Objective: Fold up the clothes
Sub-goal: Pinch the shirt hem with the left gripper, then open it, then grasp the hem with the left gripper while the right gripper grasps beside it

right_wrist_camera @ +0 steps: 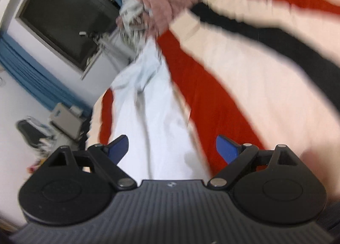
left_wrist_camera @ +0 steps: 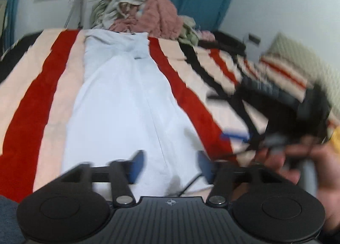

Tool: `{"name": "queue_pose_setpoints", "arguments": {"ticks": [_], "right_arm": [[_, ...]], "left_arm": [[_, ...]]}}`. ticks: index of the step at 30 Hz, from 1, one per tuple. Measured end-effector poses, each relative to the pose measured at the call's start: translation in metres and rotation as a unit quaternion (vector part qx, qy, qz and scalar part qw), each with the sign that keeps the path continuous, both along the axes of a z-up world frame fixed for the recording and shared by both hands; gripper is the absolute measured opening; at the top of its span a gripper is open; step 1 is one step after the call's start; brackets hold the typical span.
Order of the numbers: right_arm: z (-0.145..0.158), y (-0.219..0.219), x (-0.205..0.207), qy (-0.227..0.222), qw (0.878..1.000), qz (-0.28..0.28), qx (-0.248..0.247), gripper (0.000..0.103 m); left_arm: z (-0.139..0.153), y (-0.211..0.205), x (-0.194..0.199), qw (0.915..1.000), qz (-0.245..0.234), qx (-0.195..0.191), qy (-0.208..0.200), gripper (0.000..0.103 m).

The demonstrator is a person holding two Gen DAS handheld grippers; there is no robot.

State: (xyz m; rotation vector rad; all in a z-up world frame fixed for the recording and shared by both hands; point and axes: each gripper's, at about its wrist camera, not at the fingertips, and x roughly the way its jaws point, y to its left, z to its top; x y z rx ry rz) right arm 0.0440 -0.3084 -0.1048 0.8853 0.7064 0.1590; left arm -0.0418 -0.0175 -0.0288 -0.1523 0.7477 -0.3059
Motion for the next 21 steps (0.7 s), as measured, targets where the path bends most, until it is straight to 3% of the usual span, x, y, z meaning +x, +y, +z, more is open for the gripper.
{"name": "queue_pose_setpoints", "arguments": {"ticks": [2, 7, 9, 10, 13, 16, 21], "right_arm": [[-0.013, 0.001, 0.007, 0.034, 0.999, 0.018, 0.037, 0.091], [-0.027, 0.009, 0.013, 0.082, 0.996, 0.008, 0.017, 0.090], [-0.033, 0.012, 0.013, 0.098, 0.995, 0.002, 0.006, 0.079], [-0.036, 0.013, 0.013, 0.104, 0.995, 0.003, 0.004, 0.078], [-0.039, 0.019, 0.012, 0.111, 0.994, 0.017, -0.010, 0.078], [-0.041, 0.026, 0.009, 0.118, 0.992, 0.034, -0.004, 0.073], [-0.043, 0.035, -0.002, 0.129, 0.991, 0.043, 0.011, 0.061]], "left_arm": [[-0.001, 0.024, 0.014, 0.9989, 0.028, -0.032, 0.021, 0.082], [-0.003, 0.085, 0.050, 0.9861, 0.099, -0.111, 0.075, 0.084], [-0.011, 0.105, 0.068, 0.9774, 0.127, -0.129, 0.109, 0.084], [-0.020, 0.114, 0.079, 0.9723, 0.141, -0.131, 0.133, 0.084], [-0.045, 0.130, 0.096, 0.9534, 0.153, -0.170, 0.196, 0.083], [-0.048, 0.136, 0.097, 0.9482, 0.132, -0.208, 0.201, 0.082], [-0.053, 0.133, 0.092, 0.9443, 0.118, -0.209, 0.225, 0.054]]}}
